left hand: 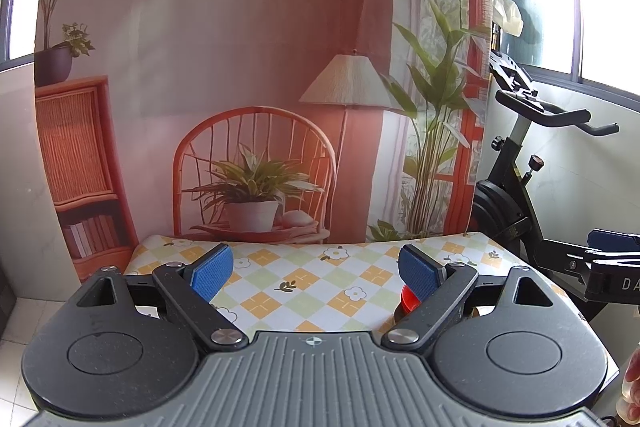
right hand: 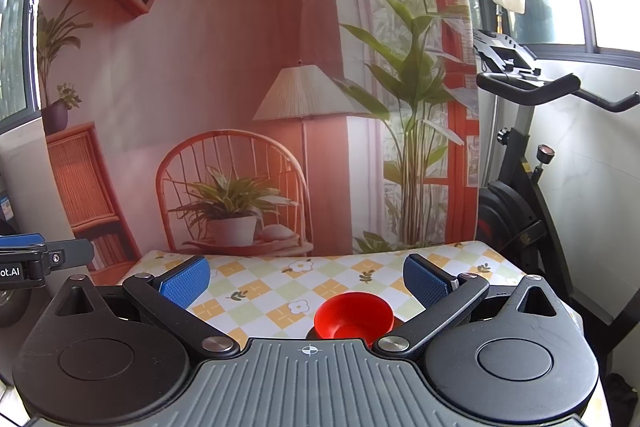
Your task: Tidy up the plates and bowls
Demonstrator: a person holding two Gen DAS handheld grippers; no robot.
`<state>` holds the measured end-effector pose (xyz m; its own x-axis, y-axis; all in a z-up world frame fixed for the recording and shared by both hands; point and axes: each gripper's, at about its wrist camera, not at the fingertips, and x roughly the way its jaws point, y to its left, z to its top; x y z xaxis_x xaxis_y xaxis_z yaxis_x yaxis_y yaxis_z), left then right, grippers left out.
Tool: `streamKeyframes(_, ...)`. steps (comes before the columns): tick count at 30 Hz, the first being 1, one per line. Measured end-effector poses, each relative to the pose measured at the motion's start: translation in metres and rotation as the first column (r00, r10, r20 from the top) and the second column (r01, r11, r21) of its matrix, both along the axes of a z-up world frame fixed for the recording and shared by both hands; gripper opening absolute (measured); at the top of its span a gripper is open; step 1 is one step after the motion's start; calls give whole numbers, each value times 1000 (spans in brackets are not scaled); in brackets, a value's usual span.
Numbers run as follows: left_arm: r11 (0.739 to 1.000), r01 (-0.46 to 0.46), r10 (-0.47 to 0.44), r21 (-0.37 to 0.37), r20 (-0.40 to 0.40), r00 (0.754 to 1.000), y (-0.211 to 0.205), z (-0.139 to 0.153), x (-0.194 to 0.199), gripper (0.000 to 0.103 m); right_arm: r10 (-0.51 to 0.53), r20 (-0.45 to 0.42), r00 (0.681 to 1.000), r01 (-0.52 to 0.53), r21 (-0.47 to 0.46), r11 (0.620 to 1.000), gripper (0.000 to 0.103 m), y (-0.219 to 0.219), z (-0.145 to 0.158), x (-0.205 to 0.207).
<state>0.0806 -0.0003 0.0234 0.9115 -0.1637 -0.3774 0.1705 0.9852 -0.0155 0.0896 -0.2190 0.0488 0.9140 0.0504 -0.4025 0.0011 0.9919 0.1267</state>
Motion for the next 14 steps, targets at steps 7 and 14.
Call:
streamKeyframes(7, 1000, -2, 2, -4, -4, 1000, 2, 0, 0, 91, -1, -1, 1000, 1, 1, 1000, 103, 0, -1, -1)
streamKeyframes(14, 1000, 0, 0, -6, -8, 1000, 2, -1, 0, 91, -3, -1, 1000, 3, 1, 1000, 103, 0, -1, 0)
